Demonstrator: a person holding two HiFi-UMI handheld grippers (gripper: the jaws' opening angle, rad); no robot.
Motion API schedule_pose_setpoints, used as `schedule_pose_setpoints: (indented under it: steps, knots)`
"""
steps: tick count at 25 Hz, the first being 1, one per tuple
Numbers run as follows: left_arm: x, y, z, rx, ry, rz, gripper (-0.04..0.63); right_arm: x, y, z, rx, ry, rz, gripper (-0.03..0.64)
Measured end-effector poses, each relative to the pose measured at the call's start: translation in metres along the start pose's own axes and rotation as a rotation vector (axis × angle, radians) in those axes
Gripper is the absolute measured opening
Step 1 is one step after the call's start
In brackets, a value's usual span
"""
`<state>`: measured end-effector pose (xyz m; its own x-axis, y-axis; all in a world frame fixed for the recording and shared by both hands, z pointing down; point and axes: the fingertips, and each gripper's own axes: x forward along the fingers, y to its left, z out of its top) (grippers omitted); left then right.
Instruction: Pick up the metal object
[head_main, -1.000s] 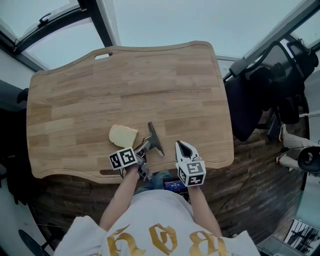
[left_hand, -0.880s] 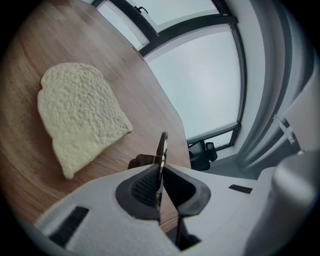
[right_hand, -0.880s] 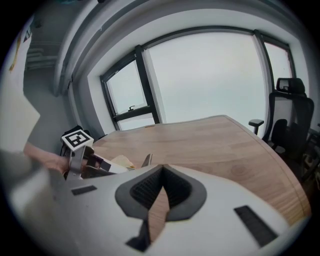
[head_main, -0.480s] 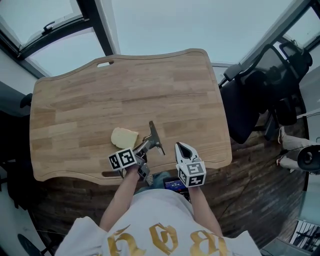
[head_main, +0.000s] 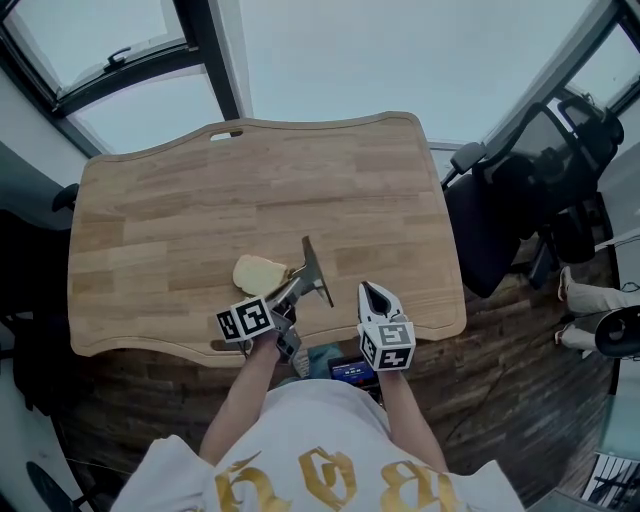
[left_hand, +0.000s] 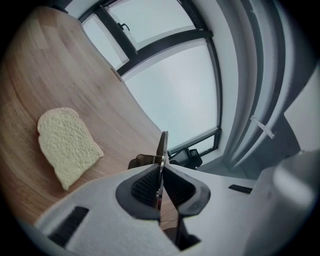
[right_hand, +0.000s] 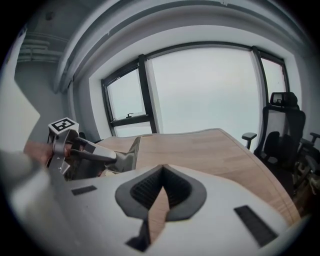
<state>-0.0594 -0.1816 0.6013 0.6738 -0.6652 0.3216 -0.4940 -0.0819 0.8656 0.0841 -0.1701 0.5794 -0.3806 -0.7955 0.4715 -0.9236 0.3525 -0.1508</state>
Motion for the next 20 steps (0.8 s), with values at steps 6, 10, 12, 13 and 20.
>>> schedule_pose_setpoints:
  steps: [6, 10, 12, 13, 20]
  knots:
    - [-0.014, -0.019, 0.014, 0.061, -0.036, -0.022, 0.038, -0.007, 0.001, 0.013, 0.040, -0.038, 0.009, 0.011]
    - [-0.026, -0.034, 0.020, 0.106, -0.062, -0.049, 0.039, -0.015, 0.006, 0.022, 0.019, -0.062, 0.017, 0.011]
    - [-0.031, -0.041, 0.024, 0.136, -0.075, -0.062, 0.038, -0.017, 0.011, 0.026, 0.010, -0.073, 0.024, 0.011]
    - [-0.034, -0.044, 0.026, 0.146, -0.084, -0.071, 0.038, -0.018, 0.013, 0.028, 0.006, -0.078, 0.027, 0.011]
    - [-0.049, -0.064, 0.033, 0.112, -0.151, -0.141, 0.038, -0.031, 0.019, 0.029, 0.007, -0.100, 0.038, 0.012]
